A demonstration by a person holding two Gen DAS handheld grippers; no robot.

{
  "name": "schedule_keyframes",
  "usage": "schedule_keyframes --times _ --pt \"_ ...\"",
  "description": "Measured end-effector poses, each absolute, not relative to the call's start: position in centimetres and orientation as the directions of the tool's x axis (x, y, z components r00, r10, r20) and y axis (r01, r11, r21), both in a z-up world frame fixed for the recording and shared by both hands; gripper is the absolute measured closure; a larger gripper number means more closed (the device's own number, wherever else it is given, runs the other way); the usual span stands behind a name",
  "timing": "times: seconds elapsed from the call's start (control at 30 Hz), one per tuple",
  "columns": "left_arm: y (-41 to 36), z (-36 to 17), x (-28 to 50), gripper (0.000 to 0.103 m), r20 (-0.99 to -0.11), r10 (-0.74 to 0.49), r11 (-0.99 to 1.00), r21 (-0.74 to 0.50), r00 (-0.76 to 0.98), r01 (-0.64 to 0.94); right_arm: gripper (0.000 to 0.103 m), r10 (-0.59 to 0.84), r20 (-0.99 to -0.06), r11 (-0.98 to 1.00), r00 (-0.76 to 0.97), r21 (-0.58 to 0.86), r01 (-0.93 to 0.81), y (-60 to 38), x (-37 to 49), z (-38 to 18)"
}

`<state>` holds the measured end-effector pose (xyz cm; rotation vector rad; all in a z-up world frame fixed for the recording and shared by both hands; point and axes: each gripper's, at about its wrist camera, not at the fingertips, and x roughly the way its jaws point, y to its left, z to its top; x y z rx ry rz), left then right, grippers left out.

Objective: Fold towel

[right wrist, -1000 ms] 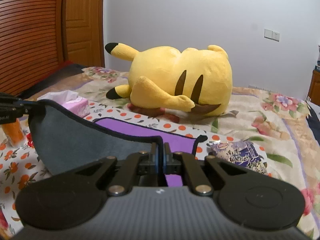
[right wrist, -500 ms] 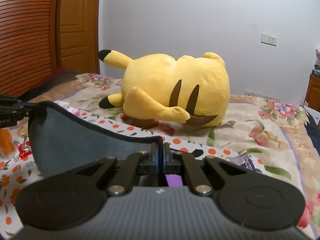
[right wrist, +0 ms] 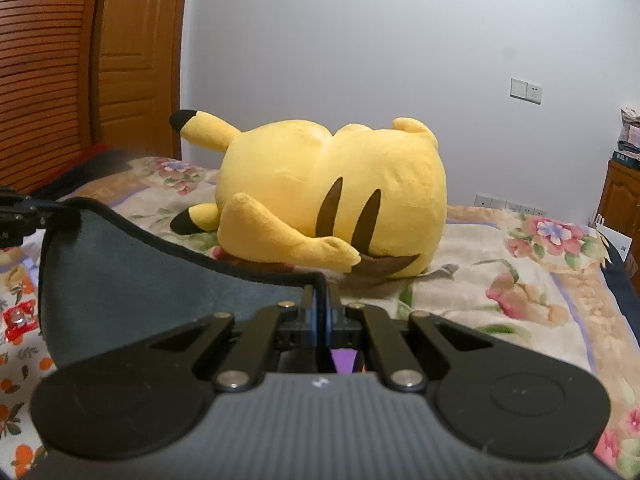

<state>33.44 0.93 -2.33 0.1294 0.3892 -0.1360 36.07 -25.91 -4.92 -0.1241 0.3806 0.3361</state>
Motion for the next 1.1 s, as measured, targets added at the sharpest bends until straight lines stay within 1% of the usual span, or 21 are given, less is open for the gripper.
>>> schedule_keyframes --times 0.17,0.43,1.1 --pt "0.9 -3.0 34.7 0.097 -0.386 -0.088 0.986 0.098 0.918 0.136 0.099 0.292 -0.381 0.936 0.877 -0.074 -0.344 -25.2 37.1 -5.2" --pt "1.0 -4.5 36.9 0.097 -0.389 -0.059 0.987 0.115 0.919 0.112 0.099 0.254 -0.406 0.942 0.878 -0.100 -0.319 -24.1 39.1 -6.5" --pt "1.3 -9.9 41.0 0.097 -0.473 -0.001 0.987 0.144 0.881 0.078 0.099 0.160 -0.541 0.958 0.825 -0.117 -0.263 -22.8 42.8 -11.3"
